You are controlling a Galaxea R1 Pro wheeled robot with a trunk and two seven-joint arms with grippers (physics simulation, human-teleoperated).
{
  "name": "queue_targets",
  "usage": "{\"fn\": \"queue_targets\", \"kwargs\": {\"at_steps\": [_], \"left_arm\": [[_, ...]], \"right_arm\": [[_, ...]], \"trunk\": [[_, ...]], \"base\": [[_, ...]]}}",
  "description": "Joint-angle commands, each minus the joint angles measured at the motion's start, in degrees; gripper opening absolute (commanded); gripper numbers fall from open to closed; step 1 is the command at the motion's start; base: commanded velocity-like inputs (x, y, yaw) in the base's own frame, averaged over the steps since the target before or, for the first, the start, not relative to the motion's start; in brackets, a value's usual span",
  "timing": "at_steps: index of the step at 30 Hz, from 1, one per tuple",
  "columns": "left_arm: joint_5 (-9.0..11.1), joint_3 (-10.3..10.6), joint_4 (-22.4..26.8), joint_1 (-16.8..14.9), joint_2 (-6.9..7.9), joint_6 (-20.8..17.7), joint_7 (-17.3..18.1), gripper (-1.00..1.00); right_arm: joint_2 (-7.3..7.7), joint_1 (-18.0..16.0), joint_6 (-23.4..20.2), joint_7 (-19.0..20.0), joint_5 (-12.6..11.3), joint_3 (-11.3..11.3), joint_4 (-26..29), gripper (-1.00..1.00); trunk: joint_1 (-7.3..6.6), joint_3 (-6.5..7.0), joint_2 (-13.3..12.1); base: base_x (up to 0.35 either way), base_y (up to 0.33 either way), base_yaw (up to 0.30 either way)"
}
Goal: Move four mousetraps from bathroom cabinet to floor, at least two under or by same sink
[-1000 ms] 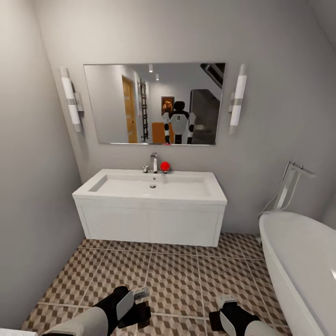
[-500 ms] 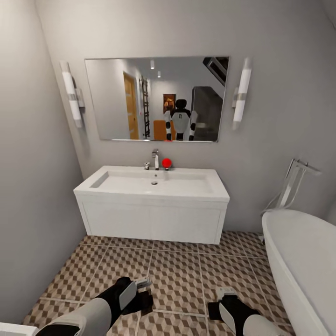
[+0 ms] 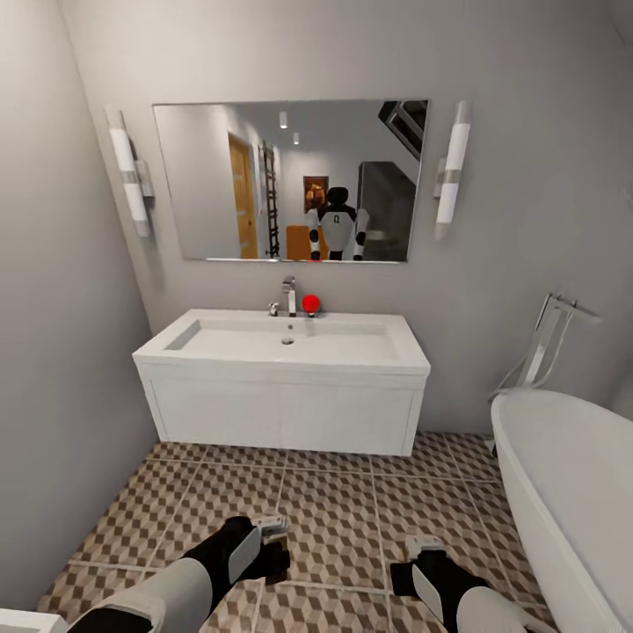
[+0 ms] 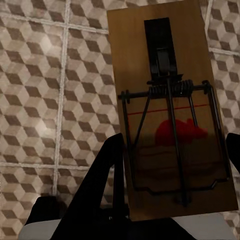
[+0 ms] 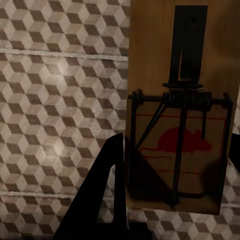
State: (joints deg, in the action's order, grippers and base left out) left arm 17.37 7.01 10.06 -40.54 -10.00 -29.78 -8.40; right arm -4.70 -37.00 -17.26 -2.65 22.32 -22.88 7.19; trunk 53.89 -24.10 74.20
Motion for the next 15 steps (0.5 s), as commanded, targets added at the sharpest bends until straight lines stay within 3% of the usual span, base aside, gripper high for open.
{"fn": "queue_targets", "kwargs": {"at_steps": [1, 7, 15], "left_arm": [[0.47, 0.62, 0.11, -0.02, 0.0, -0.28, -0.48, -1.0], [0.42, 1.08, -0.17, -0.03, 0.0, -0.28, -0.48, -1.0], [-0.51, 1.21, -0.38, -0.02, 0.06, -0.28, -0.51, -1.0]], "right_arm": [[-0.05, -0.05, -0.31, 0.01, 0.53, -0.43, 0.11, -1.0], [-0.04, -0.22, -0.32, 0.01, 0.53, -0.35, 0.11, -1.0], [0.02, -1.16, -0.32, -0.04, 0.61, -0.32, 0.11, -1.0]], "trunk": [[0.23, -0.25, 0.45], [1.54, -1.33, 2.86], [3.3, -2.76, 6.07]], "base": [[0.0, 0.0, -0.205], [0.0, 0.0, -0.186], [0.0, 0.0, -0.026]]}}
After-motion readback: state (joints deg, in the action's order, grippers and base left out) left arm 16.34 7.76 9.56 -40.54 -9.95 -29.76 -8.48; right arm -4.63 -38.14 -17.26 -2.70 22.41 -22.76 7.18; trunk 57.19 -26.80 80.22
